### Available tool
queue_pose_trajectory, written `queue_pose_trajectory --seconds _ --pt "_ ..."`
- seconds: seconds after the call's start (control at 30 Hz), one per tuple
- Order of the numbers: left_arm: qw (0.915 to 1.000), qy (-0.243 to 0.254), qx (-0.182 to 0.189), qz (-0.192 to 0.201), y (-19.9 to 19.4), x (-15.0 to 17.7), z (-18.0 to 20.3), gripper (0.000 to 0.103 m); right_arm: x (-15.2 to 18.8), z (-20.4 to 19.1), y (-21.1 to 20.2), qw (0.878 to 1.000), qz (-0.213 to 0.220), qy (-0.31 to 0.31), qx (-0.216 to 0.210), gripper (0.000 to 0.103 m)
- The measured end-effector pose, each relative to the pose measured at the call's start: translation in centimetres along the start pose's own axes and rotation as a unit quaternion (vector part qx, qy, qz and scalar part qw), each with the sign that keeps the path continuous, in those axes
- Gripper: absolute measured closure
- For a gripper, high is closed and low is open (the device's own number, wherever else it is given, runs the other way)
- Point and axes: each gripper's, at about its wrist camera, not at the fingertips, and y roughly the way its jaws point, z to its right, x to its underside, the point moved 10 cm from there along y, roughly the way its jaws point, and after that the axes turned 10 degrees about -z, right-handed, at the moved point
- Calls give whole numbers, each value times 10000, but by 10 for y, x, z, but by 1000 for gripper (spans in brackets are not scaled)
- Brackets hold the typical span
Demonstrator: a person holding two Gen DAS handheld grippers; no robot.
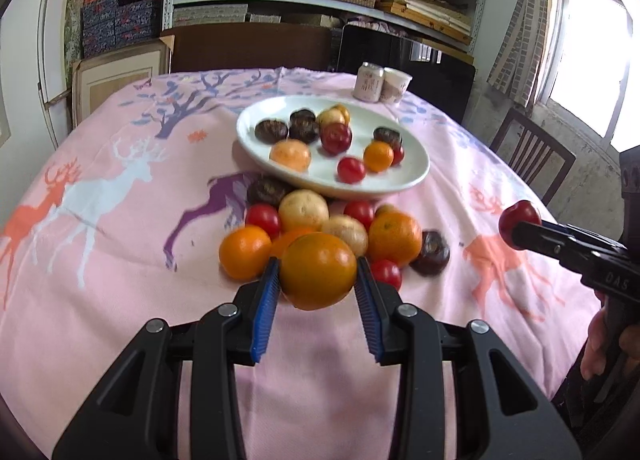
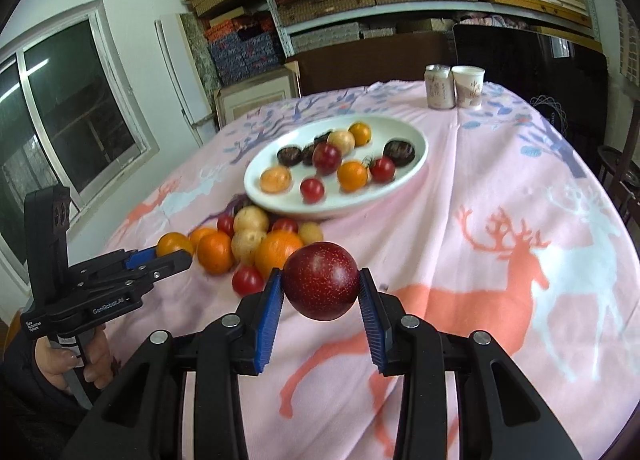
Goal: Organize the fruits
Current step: 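Carry both fruits onto the white plate and open both tools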
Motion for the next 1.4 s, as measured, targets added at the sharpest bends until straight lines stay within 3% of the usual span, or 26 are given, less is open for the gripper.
queue_pose_trajectory --seconds 0.27,0.47,0.67,0.73,0.8,0.87,1.0,1.13,1.4 --pt "9996 254 -129 -18 23 -69 13 66 -74 18 1 9995 298 -57 32 65" --pt "9992 287 -183 -204 74 -110 23 66 -130 38 46 9996 240 55 146 65" --pt "9985 296 -154 -423 113 -129 29 66 -154 43 96 9998 17 -11 184 64" --pt "9982 297 -171 -483 121 -130 28 65 -154 44 108 9997 -55 -47 236 59" --pt "9986 256 -237 -398 121 -131 25 43 -152 45 111 9997 -28 -24 226 50" --pt "9990 248 -313 -219 113 -134 23 35 -149 45 103 9998 51 -12 202 48" --pt "9991 311 -282 -49 87 -128 24 30 -135 44 82 9997 177 53 183 46" --pt "9985 453 -295 104 51 -96 17 23 -97 42 60 9990 213 -20 380 41" --pt "9978 382 -517 -152 20 -20 -21 23 -12 16 56 9970 -495 -419 411 41"
